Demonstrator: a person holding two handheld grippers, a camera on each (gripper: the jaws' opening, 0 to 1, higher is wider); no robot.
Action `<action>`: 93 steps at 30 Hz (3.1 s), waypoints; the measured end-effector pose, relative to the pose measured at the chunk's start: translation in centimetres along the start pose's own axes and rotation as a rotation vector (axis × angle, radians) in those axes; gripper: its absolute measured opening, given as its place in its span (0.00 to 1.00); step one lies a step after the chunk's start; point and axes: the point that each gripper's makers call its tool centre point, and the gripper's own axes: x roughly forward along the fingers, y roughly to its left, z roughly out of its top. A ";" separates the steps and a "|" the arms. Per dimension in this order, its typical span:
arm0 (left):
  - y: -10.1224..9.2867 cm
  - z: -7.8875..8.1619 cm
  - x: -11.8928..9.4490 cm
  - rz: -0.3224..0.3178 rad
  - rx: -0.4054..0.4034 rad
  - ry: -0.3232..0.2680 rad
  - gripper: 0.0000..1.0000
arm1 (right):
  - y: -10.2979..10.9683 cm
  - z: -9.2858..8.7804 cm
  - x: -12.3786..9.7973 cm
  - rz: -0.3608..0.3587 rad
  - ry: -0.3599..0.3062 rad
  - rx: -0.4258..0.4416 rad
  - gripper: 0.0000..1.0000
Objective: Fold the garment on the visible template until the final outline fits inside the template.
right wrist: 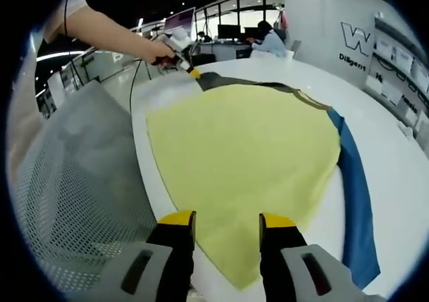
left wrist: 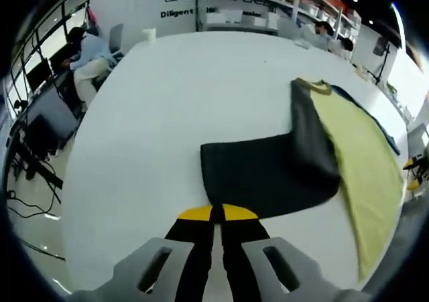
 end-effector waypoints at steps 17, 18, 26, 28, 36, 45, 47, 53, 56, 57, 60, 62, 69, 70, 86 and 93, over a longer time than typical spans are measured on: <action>5.7 -0.3 -1.7 0.071 -0.235 -0.071 0.06 | 0.2 0.0 0.3 0.009 0.015 0.001 0.35; 5.9 -0.5 -1.8 0.074 -0.248 -0.071 0.06 | 0.1 0.0 0.4 0.009 0.014 0.001 0.35; 6.3 -2.8 -2.7 0.070 -0.434 -0.061 0.06 | 0.2 0.4 0.8 0.017 0.010 -0.004 0.35; 6.1 -3.4 -2.9 0.068 -0.421 -0.059 0.06 | 0.2 0.6 0.9 0.019 0.009 -0.006 0.35; 3.7 -4.8 -4.8 0.001 -0.456 -0.059 0.06 | 0.0 0.8 1.1 0.026 0.004 -0.010 0.34; 2.8 -5.6 -5.4 -0.011 -0.114 -0.046 0.09 | 0.0 0.9 1.3 0.032 0.000 -0.012 0.34; 2.6 -6.1 -5.6 -0.016 -0.009 -0.020 0.10 | 0.0 0.9 1.3 0.031 -0.002 -0.010 0.34; 1.9 -6.4 -5.9 -0.035 0.315 -0.011 0.17 | -0.1 0.9 1.3 0.029 -0.004 -0.010 0.34; 1.5 -6.8 -5.6 -0.045 0.491 0.024 0.21 | -0.1 0.8 1.3 0.029 -0.003 -0.011 0.33; 1.5 -7.1 -5.4 -0.047 0.542 0.046 0.21 | -0.1 0.8 1.3 0.029 -0.002 -0.009 0.33; 1.5 -7.2 -4.9 -0.063 0.612 0.070 0.17 | 0.0 0.6 1.3 0.028 -0.001 -0.007 0.33; 1.5 -6.3 -4.4 -0.066 0.613 0.045 0.16 | 0.1 0.5 1.2 0.027 0.001 -0.006 0.33; 1.1 -6.1 -3.9 -0.125 0.631 0.090 0.03 | 0.3 0.1 0.9 0.022 0.006 0.004 0.33; 1.1 -6.0 -3.9 -0.125 0.635 0.085 0.02 | 0.3 0.0 0.9 0.021 0.008 0.006 0.33; 2.2 1.4 -7.9 -0.163 0.463 -0.049 0.02 | 0.2 0.4 1.6 0.031 0.008 0.004 0.33; 2.5 5.0 -9.2 -0.182 0.462 -0.122 0.02 | 0.4 0.6 1.9 0.036 0.009 0.001 0.32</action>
